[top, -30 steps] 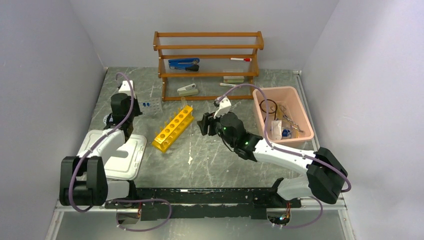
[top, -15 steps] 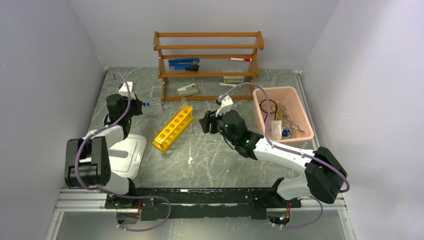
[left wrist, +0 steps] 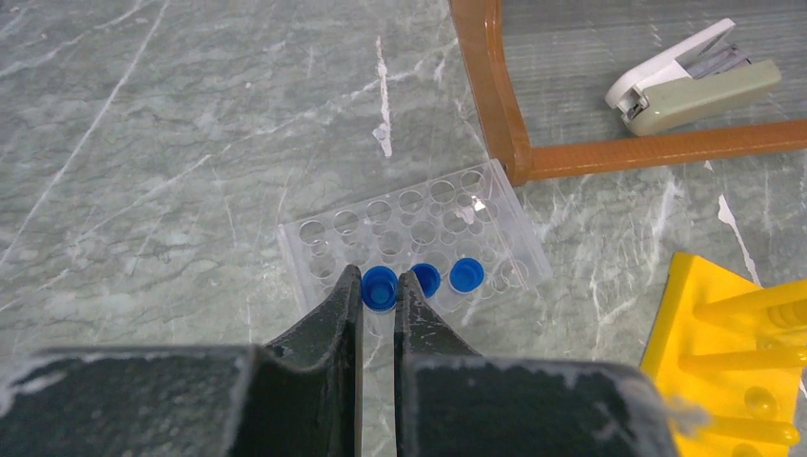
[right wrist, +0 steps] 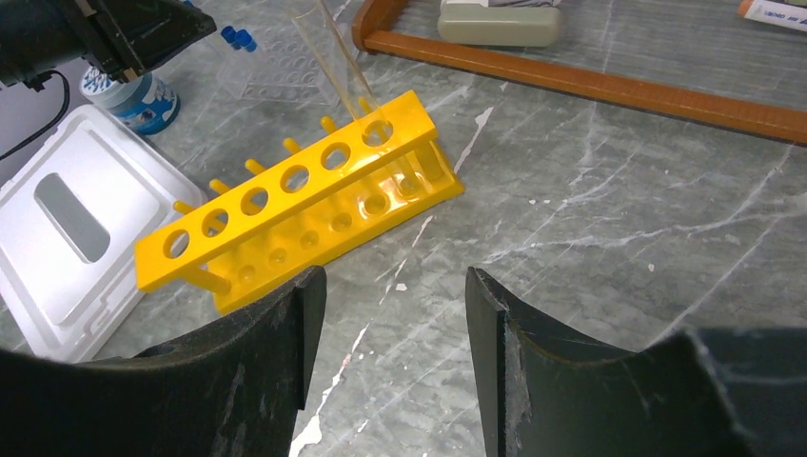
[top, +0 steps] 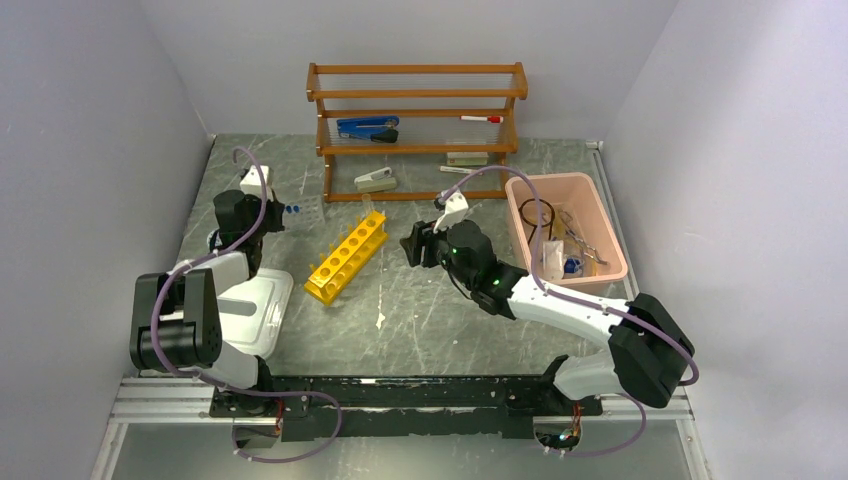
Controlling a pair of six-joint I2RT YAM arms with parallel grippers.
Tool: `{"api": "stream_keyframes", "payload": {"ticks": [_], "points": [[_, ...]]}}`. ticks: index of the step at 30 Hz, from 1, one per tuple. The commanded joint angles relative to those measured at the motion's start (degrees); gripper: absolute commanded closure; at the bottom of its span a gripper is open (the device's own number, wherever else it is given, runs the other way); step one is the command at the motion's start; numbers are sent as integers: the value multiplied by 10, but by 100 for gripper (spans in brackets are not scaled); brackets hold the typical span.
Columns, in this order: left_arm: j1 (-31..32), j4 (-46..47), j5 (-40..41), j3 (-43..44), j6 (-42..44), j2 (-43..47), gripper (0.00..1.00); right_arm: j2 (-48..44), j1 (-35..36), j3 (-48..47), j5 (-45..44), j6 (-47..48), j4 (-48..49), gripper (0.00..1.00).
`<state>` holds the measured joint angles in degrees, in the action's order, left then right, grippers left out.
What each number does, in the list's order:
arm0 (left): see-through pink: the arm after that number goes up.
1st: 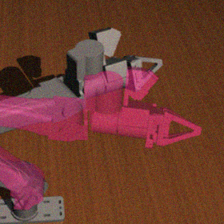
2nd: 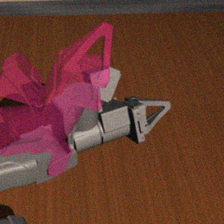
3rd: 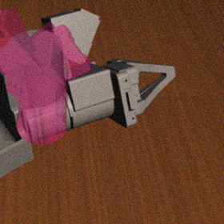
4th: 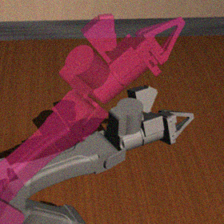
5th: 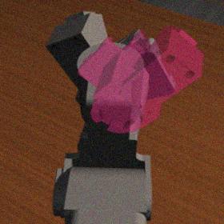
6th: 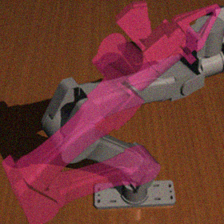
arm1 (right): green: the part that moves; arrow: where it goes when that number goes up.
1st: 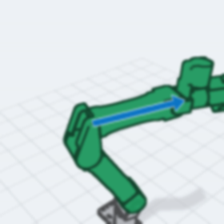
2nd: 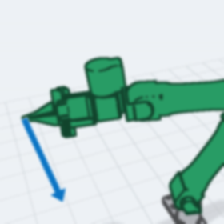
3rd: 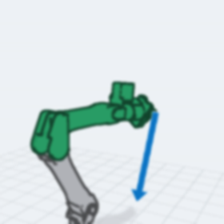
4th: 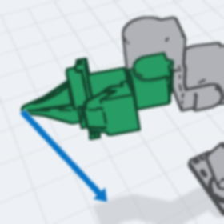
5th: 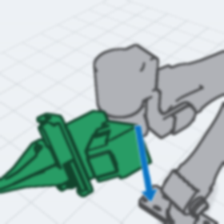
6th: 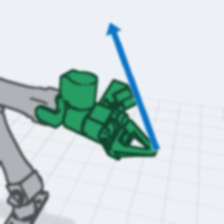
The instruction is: Organize the chemistry lab equipment
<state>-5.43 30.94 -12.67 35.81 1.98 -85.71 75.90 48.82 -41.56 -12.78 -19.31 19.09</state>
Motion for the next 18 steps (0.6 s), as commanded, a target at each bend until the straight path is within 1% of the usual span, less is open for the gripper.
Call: {"api": "stream_keyframes", "payload": {"ticks": [1, 4, 7, 12, 18], "points": [[-3, 68, 6, -10, 7, -4, 95, -4, -4, 7, 3, -1, 14, 41], [-3, 73, -5, -6, 4, -20, 95, -6, -5, 9, 5, 0, 15, 41], [-3, 78, 3, -12, 1, -18, 95, -6, -5, 9, 5, 0, 16, 41], [-3, 65, 13, -11, 8, -16, 90, -2, -5, 9, 5, 1, 20, 42], [-3, 48, 31, -8, 20, -14, 86, 0, -5, 10, -1, 4, 25, 42]]}}
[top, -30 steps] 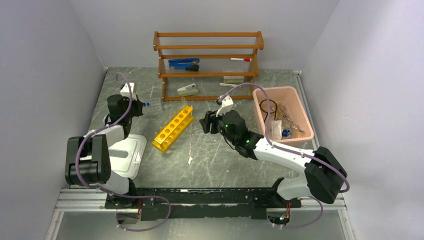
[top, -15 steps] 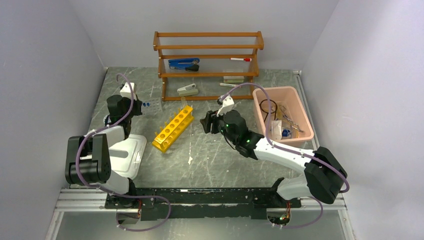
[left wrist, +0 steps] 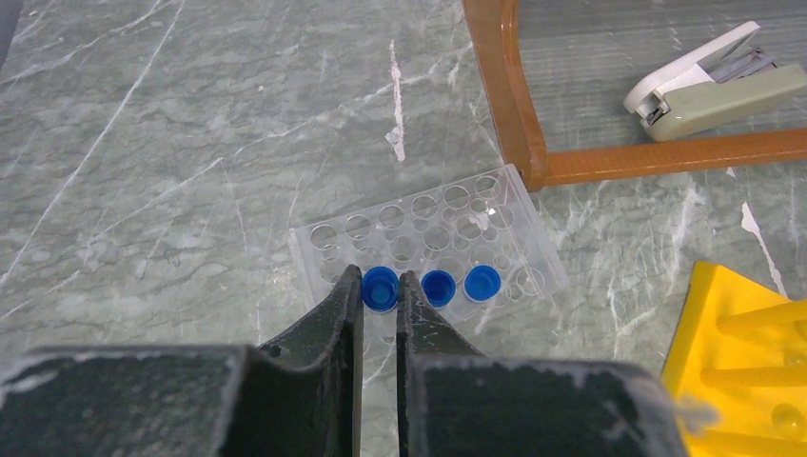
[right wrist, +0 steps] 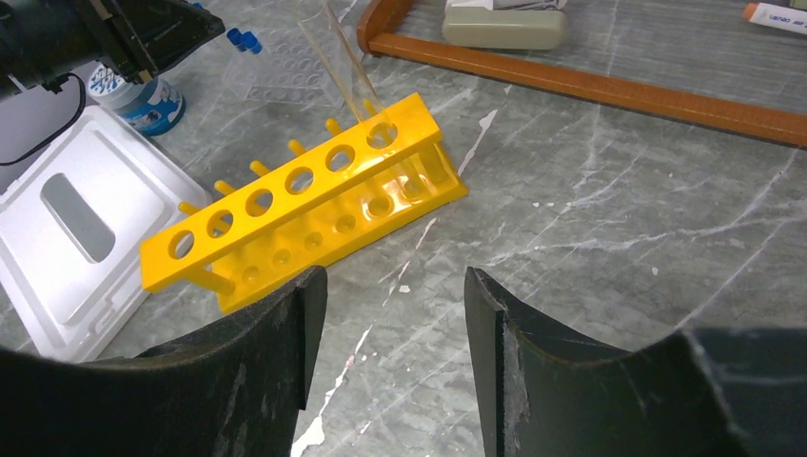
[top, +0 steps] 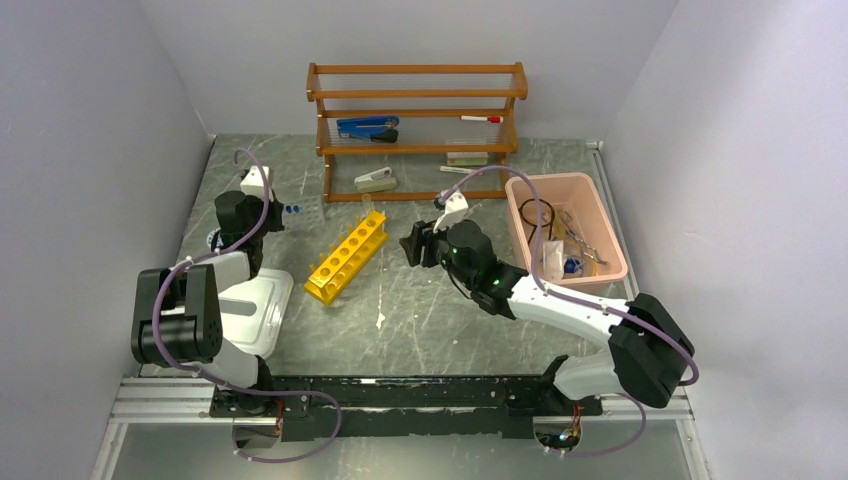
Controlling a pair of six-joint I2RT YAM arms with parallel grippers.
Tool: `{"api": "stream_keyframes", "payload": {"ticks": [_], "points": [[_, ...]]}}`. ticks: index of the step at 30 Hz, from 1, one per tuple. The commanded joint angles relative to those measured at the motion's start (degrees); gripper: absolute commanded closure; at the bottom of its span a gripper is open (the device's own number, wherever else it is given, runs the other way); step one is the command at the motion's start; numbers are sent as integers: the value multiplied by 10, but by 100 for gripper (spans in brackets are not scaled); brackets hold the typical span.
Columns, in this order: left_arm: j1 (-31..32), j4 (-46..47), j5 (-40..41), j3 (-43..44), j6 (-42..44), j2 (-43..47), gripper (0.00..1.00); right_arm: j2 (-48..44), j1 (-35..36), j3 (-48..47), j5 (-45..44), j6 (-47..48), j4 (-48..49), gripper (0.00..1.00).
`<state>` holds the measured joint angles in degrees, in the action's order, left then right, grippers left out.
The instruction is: Organize the chemistry lab equipment
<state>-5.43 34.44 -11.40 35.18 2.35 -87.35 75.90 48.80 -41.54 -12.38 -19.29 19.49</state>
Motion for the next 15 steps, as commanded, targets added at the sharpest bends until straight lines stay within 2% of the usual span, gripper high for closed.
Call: {"api": "stream_keyframes", "payload": {"ticks": [1, 5, 15], "points": [[-3, 9, 21, 0, 21, 1, 86, -1, -5, 12, -9, 3, 24, 42], [-3, -12, 9, 15, 28, -10, 84, 0, -6, 12, -19, 6, 25, 43], [-3, -14, -3, 24, -4, -5, 64, 5, -10, 10, -20, 3, 27, 43]]}}
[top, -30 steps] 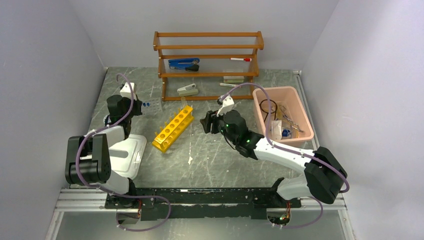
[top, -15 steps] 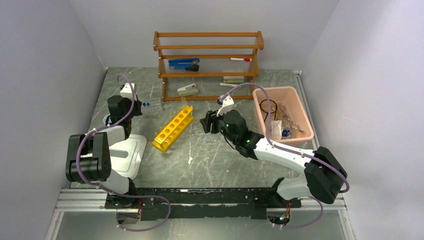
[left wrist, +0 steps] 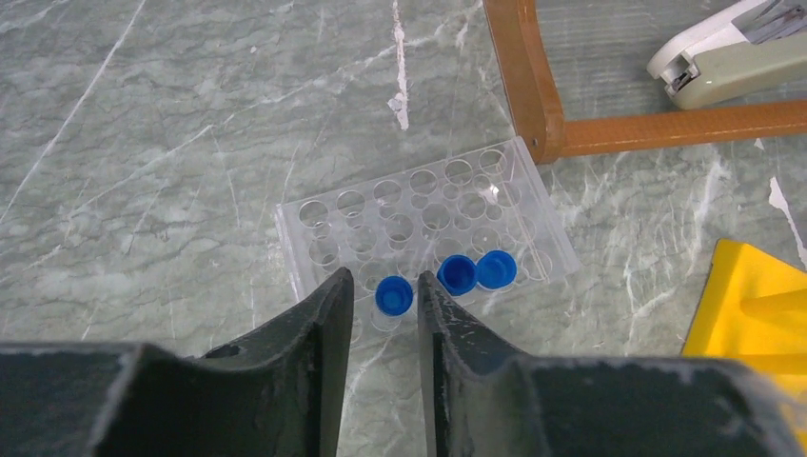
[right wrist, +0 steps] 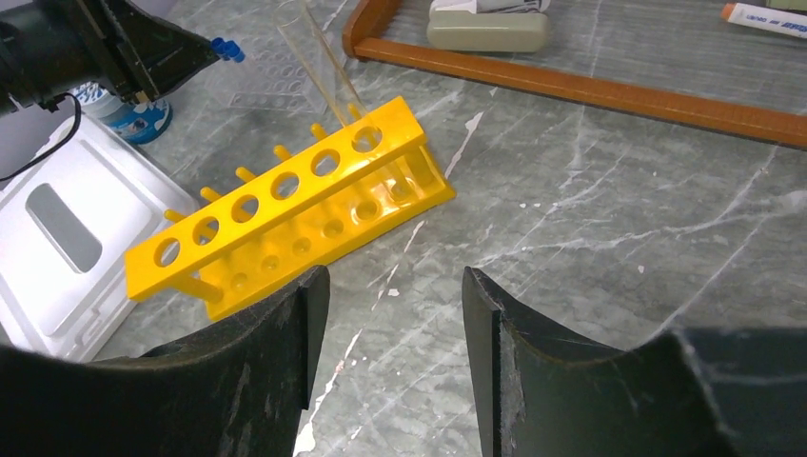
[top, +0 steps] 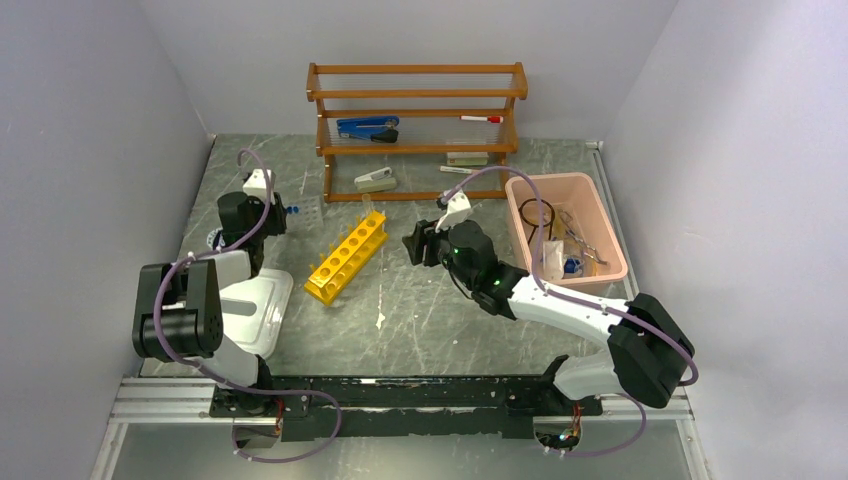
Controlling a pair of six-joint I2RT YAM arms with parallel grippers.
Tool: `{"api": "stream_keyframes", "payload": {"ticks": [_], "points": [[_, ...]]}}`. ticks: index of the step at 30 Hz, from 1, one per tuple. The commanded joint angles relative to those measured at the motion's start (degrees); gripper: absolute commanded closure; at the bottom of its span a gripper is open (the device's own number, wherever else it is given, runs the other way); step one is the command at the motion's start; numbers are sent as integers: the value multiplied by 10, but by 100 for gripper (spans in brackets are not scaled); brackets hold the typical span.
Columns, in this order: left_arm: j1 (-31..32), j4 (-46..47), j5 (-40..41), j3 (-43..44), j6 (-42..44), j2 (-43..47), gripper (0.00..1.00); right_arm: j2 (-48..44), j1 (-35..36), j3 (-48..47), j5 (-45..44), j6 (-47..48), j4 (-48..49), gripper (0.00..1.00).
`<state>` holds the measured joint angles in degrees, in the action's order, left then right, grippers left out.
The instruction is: Organize the chemistry lab equipment
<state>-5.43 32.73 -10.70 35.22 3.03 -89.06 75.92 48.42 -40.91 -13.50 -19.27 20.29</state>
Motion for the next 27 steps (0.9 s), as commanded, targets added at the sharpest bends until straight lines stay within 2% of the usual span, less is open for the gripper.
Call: {"api": "stream_keyframes", "payload": {"ticks": [1, 7, 13, 20, 27], "points": [[-3, 1, -7, 25, -13, 17, 63, 5, -7, 4, -8, 2, 19, 43], [-3, -15, 7, 34, -21, 54, 60, 6, -8, 3, -4, 1, 19, 43], [-4, -44, 30, 53, -27, 72, 61, 6, -8, 2, 1, -2, 17, 43], [-3, -224, 67, 174, -109, 7, 77, 7, -8, 1, 9, -6, 13, 43], [-3, -370, 56, 260, -147, -52, 77, 8, -8, 2, 9, -8, 13, 43]]}}
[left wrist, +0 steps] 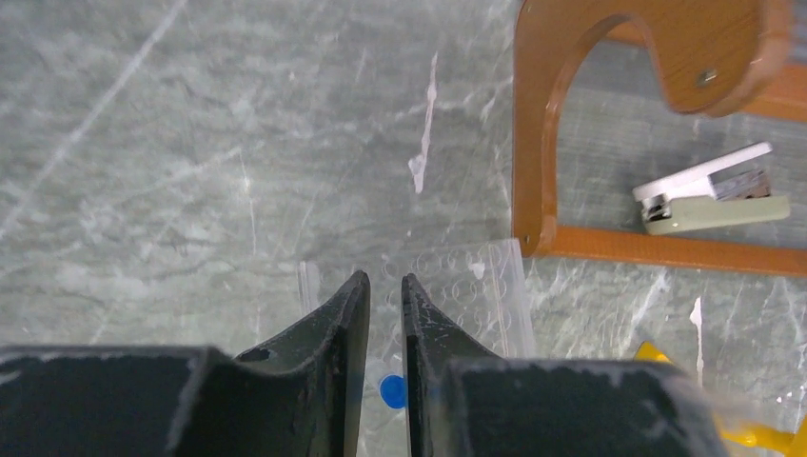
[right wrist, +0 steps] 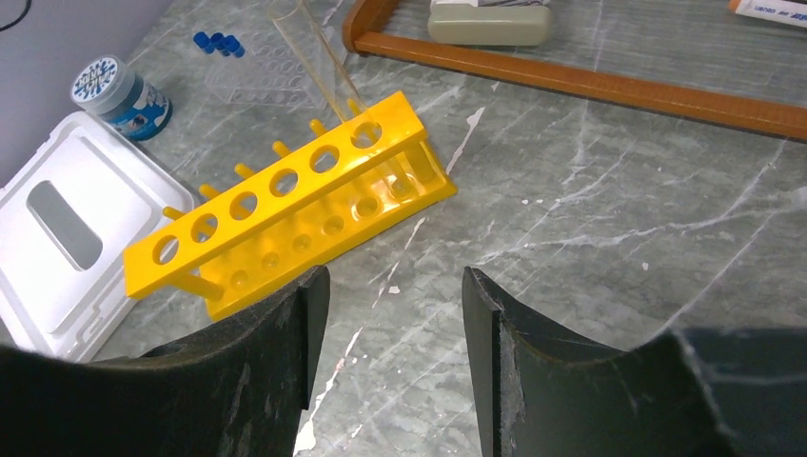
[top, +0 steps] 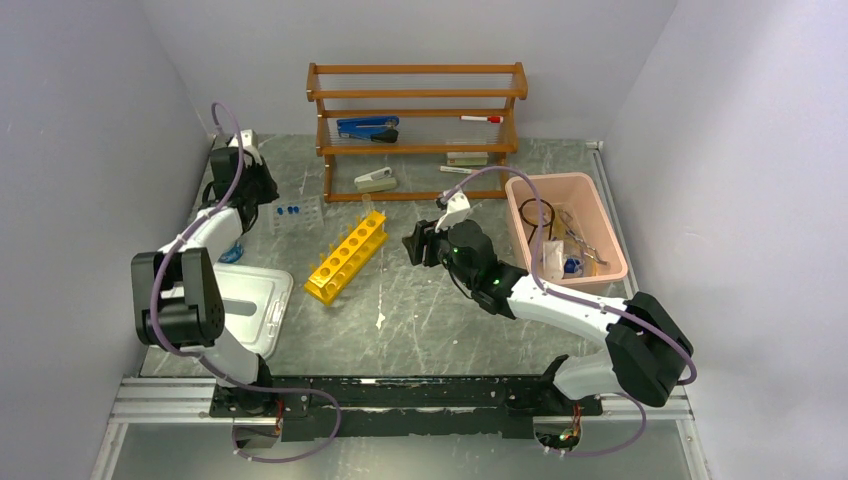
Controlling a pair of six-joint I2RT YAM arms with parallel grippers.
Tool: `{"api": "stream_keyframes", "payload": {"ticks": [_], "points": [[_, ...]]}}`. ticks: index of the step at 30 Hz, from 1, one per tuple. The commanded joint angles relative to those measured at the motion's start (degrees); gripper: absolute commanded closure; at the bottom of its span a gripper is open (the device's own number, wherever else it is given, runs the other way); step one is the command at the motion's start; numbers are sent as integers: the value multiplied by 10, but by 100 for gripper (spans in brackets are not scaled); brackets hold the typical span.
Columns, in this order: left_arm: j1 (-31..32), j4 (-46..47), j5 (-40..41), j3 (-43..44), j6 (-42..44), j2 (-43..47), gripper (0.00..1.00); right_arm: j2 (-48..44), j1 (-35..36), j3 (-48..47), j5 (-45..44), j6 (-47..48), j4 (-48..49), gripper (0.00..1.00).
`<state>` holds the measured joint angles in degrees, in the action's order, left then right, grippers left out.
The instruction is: Organize the chemistry lab equipment
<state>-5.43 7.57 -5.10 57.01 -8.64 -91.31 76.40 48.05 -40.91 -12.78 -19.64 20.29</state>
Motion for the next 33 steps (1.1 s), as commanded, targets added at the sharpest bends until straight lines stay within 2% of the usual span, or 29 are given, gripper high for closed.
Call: {"api": "stream_keyframes", "payload": {"ticks": [1, 7, 15, 22, 29, 33], "points": [[-3, -126, -5, 47, -33, -34, 77, 3, -4, 2, 2, -4, 13, 43], [-3, -152, -6, 57, -41, -43, 77, 7, -4, -1, 2, -3, 14, 44], [-3, -164, -23, 55, -42, -52, 86, 12, -4, -3, 1, -2, 15, 44], [-3, -166, -26, 55, -44, -51, 89, 17, -4, -5, 1, -1, 15, 44], [-3, -172, -29, 52, -47, -47, 89, 21, -5, -7, -1, 0, 15, 44], [-3, -166, -29, 41, -45, -35, 86, 23, -5, -8, -1, 2, 14, 44]]}}
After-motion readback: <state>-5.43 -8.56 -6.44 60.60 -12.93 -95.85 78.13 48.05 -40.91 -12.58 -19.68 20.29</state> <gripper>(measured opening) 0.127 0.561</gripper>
